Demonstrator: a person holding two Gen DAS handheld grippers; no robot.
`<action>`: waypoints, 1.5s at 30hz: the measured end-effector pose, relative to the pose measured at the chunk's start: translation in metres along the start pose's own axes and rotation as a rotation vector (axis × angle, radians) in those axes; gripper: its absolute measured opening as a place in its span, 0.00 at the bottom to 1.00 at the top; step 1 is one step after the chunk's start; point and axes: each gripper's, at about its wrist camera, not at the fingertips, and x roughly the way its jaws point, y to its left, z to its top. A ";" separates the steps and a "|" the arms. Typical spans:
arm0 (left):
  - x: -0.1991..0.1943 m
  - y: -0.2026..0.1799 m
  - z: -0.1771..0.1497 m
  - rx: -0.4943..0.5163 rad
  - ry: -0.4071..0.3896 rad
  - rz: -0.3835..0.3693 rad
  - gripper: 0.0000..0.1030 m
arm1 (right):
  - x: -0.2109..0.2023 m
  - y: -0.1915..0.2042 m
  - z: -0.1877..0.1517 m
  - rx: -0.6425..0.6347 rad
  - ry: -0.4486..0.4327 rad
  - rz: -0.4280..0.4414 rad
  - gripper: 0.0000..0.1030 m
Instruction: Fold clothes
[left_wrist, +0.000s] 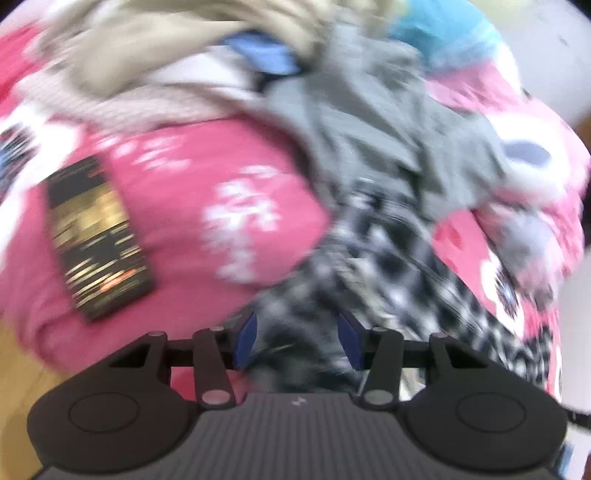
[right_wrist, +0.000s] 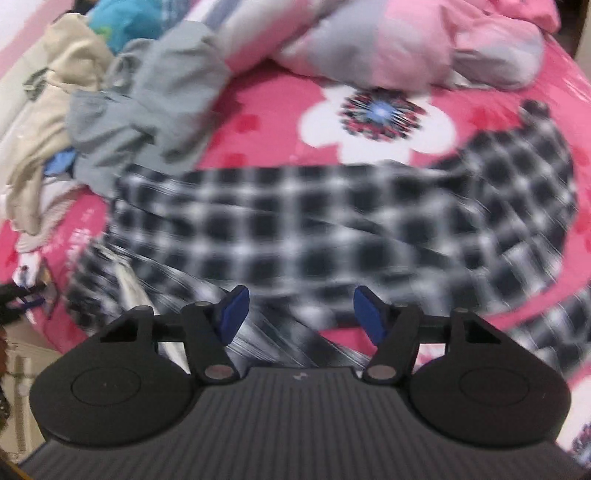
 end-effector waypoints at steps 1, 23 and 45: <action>0.008 -0.012 0.004 0.043 0.008 -0.008 0.47 | 0.004 -0.003 0.002 -0.021 -0.008 -0.004 0.59; 0.161 -0.122 0.033 0.449 -0.082 0.238 0.42 | 0.244 0.059 0.154 -0.780 0.183 0.338 0.16; 0.162 -0.115 0.044 0.400 -0.154 0.324 0.51 | 0.231 0.044 0.171 -0.574 -0.189 -0.034 0.17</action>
